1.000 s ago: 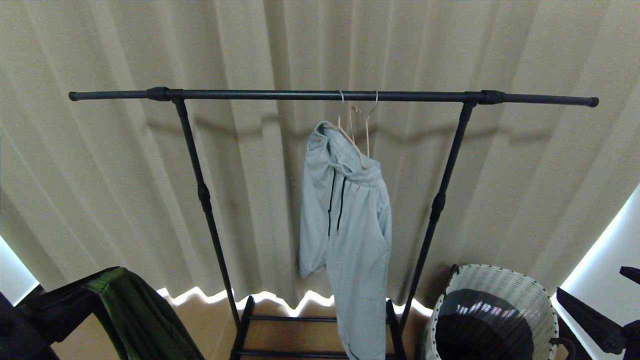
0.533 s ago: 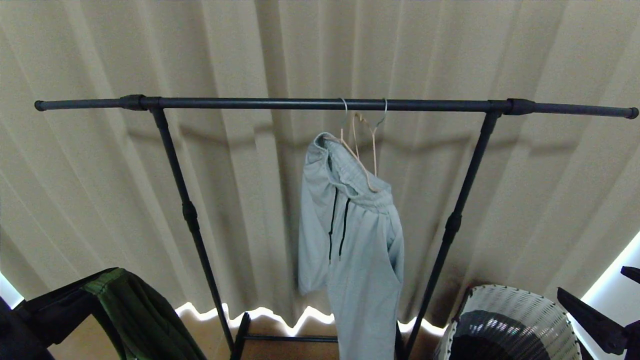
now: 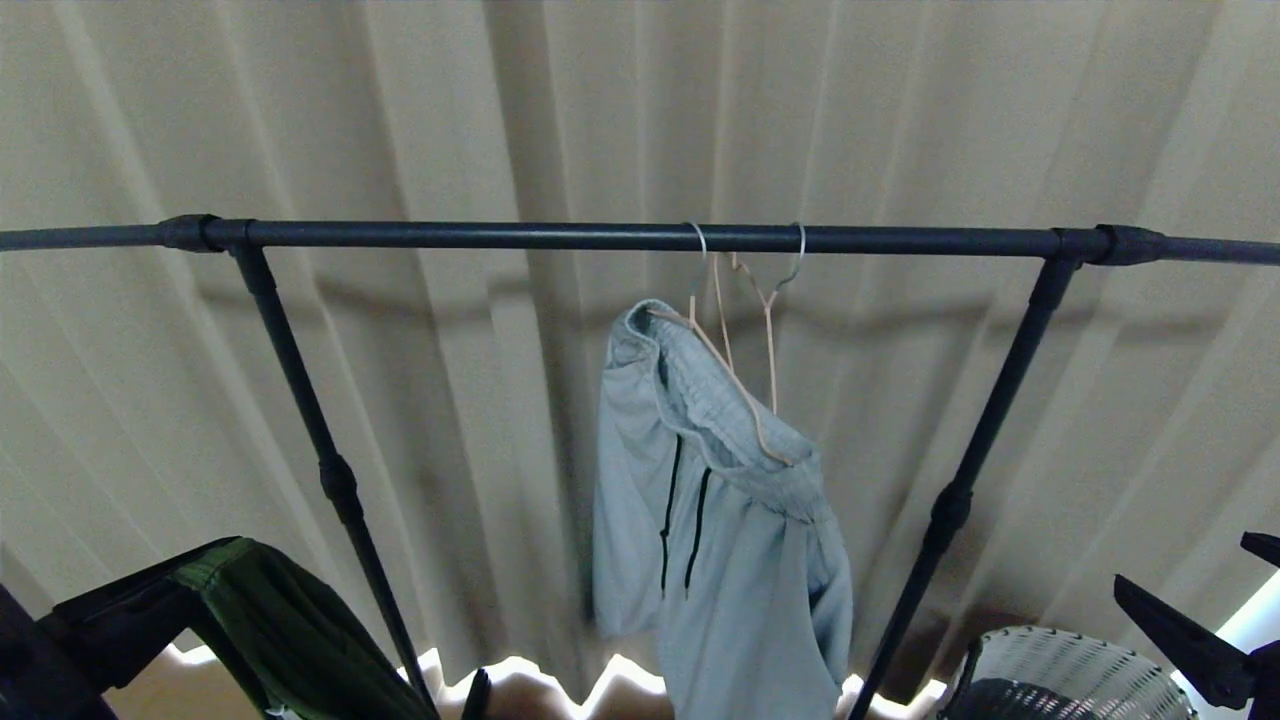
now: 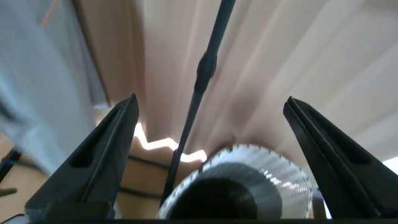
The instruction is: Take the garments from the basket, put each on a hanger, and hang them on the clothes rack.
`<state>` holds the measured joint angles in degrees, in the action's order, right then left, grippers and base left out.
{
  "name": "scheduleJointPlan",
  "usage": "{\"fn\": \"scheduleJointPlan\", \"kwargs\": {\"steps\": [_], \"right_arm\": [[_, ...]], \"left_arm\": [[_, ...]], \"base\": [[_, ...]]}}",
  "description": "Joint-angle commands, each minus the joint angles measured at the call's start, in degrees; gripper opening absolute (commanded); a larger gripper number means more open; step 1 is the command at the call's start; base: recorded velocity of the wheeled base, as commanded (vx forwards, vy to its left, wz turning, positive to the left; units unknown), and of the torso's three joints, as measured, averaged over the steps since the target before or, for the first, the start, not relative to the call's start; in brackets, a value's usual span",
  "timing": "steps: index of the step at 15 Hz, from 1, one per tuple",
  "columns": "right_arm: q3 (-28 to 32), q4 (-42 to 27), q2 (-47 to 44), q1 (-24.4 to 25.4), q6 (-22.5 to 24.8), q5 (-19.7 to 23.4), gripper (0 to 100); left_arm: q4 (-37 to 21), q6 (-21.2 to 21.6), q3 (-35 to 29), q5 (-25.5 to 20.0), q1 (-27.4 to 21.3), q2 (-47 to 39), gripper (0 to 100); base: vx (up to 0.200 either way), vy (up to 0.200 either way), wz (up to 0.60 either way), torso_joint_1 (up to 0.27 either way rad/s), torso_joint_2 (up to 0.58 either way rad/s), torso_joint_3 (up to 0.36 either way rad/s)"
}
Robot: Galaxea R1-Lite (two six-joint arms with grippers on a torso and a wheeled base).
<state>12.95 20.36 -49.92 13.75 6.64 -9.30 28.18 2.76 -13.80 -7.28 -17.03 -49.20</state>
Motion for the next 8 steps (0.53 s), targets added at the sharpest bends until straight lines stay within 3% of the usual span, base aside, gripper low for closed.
{"fn": "scheduleJointPlan", "kwargs": {"steps": [1,7,8], "right_arm": [[0.0,0.0,-0.1,0.0,0.0,0.0,100],[0.1,-0.1,-0.1,0.0,0.0,0.0,100],[0.1,0.0,0.0,0.0,0.0,0.0,100]], "left_arm": [[0.0,0.1,0.0,0.0,0.0,-0.2,0],[0.0,0.0,0.0,-0.3,0.0,-0.2,0],[0.0,0.0,0.0,-0.5,0.0,-0.1,0]], "base": [[0.0,0.0,0.0,0.0,0.0,0.0],[0.0,0.0,0.0,0.0,0.0,0.0],[0.0,0.2,0.0,-0.002,0.0,0.002]]}}
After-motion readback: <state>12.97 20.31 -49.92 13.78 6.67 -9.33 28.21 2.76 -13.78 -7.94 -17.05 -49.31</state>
